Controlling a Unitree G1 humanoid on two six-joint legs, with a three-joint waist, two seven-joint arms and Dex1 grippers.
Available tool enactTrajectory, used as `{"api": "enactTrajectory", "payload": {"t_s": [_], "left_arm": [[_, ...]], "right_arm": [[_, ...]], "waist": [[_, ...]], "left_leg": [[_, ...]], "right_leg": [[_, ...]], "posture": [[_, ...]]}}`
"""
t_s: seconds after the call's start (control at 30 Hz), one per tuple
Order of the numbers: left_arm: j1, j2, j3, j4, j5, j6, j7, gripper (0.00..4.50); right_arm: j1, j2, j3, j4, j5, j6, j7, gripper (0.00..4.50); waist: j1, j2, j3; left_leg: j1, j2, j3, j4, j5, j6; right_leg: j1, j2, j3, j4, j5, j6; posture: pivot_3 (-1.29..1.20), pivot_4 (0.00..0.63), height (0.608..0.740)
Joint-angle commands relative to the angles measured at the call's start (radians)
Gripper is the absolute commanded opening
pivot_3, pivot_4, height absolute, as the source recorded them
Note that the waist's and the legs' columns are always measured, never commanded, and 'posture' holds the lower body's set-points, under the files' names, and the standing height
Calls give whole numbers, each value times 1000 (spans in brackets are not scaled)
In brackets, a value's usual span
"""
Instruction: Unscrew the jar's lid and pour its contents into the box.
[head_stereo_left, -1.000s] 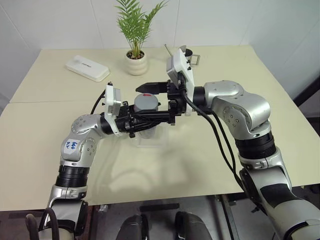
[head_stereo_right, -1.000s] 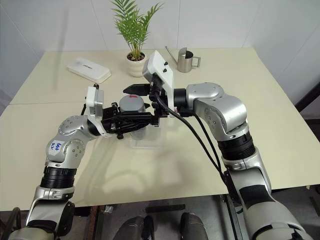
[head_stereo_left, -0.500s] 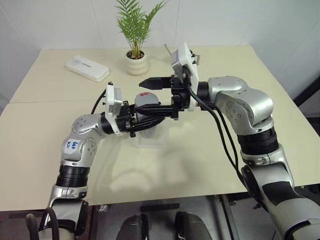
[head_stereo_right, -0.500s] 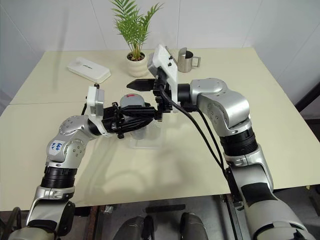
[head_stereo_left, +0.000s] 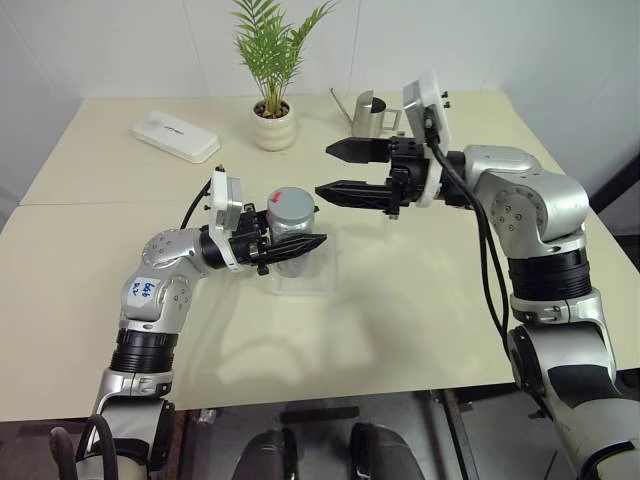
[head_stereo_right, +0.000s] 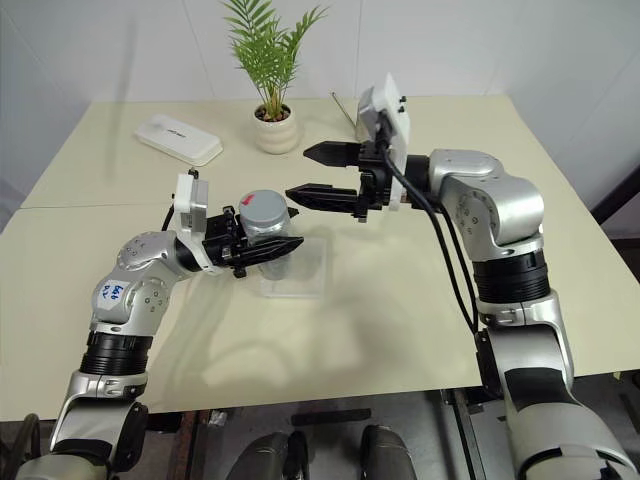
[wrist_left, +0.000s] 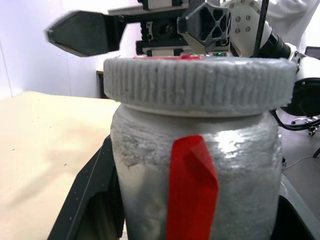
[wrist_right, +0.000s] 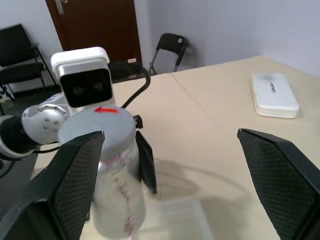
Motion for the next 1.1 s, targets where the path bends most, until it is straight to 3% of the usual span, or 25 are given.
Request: {"api": "enactTrajectory", "payload": {"t_s": [0.03, 0.47, 1.07, 1.1], "left_arm": [[-7, 5, 12, -45, -14, -16, -9, 2237], [-11, 3, 8, -40, -11, -16, -11, 2237], [-11, -3, 7, -44, -11, -14, -1, 2237], [-11, -4, 7, -45, -11, -14, 0, 2237]], "right_arm": [[5, -17, -56, -74, 90, 39, 55, 4484], [-70, 84, 25, -83, 51, 67, -63, 4484], [-47, 131, 103, -124, -11, 50, -69, 4484], [-46, 132, 103, -124, -11, 50, -68, 4313]], "waist": [[-2, 0, 0], [-1, 0, 0], [-1, 0, 0], [-1, 0, 0]], "left_leg": [[0, 0, 0, 0, 0, 0], [0, 0, 0, 0, 0, 0], [0, 0, 1, 1, 0, 0], [0, 0, 1, 0, 0, 0]], "right_leg": [[0, 0, 0, 0, 0, 0], [-1, 0, 1, 1, 0, 0], [-1, 0, 1, 1, 0, 0], [-1, 0, 1, 1, 0, 0]], "posture": [[0, 150, 740], [0, 150, 740], [0, 150, 740], [0, 150, 740]]}}
